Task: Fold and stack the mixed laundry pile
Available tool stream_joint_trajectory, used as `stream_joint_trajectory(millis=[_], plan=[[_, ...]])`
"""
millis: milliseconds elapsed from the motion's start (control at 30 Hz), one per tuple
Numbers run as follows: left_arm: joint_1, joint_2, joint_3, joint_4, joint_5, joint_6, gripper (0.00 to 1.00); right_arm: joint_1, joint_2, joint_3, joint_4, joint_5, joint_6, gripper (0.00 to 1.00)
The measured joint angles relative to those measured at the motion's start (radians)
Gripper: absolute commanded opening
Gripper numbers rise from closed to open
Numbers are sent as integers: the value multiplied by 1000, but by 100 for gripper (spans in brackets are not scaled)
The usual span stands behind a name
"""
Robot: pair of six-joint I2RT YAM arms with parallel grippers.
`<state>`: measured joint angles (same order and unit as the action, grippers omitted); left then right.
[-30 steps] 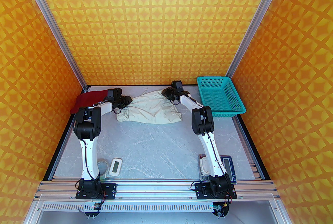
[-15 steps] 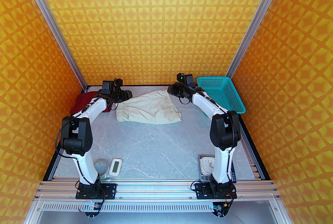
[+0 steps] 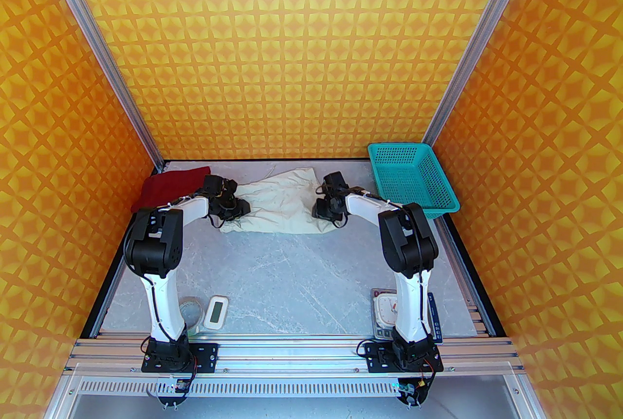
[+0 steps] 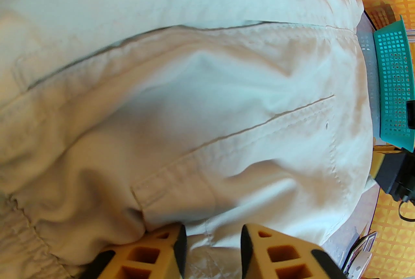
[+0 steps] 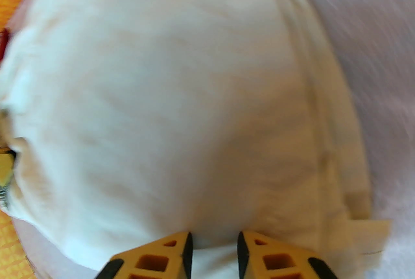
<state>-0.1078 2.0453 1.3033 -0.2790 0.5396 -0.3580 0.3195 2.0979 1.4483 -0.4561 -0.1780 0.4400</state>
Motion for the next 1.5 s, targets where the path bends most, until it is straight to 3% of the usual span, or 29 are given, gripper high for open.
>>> stream_joint_trajectory(millis=[200,400,567,667,833,933,1067,1167,1333,1500], plan=[[-21,-103,-146,6,18,-2,33,-4,-107,-150,5,22,11,29],[-105,-211,-252,-24,18,-29,38,-32,-200,-240,-74,57,19,31],[-138,-296,-262,-45,7,-78,46,-44,-271,-246,-158,115,-7,37],[-129,-384,-262,-51,-15,-104,54,-34,-359,-261,-148,121,-50,47],[-63,-534,-294,-47,-29,-124,63,85,-533,-278,-74,128,-194,68],[24,-590,-356,-50,-33,-124,68,236,-576,-289,22,143,-320,71],[120,-603,-446,-44,-31,-137,70,393,-554,-330,187,67,-517,71],[172,-607,-526,1,-5,-177,70,453,-462,-321,269,-5,-702,70],[223,-609,-581,54,35,-224,73,521,-213,-151,251,-46,-951,71],[227,-611,-588,92,58,-241,74,565,-82,-30,227,-48,-1080,72]])
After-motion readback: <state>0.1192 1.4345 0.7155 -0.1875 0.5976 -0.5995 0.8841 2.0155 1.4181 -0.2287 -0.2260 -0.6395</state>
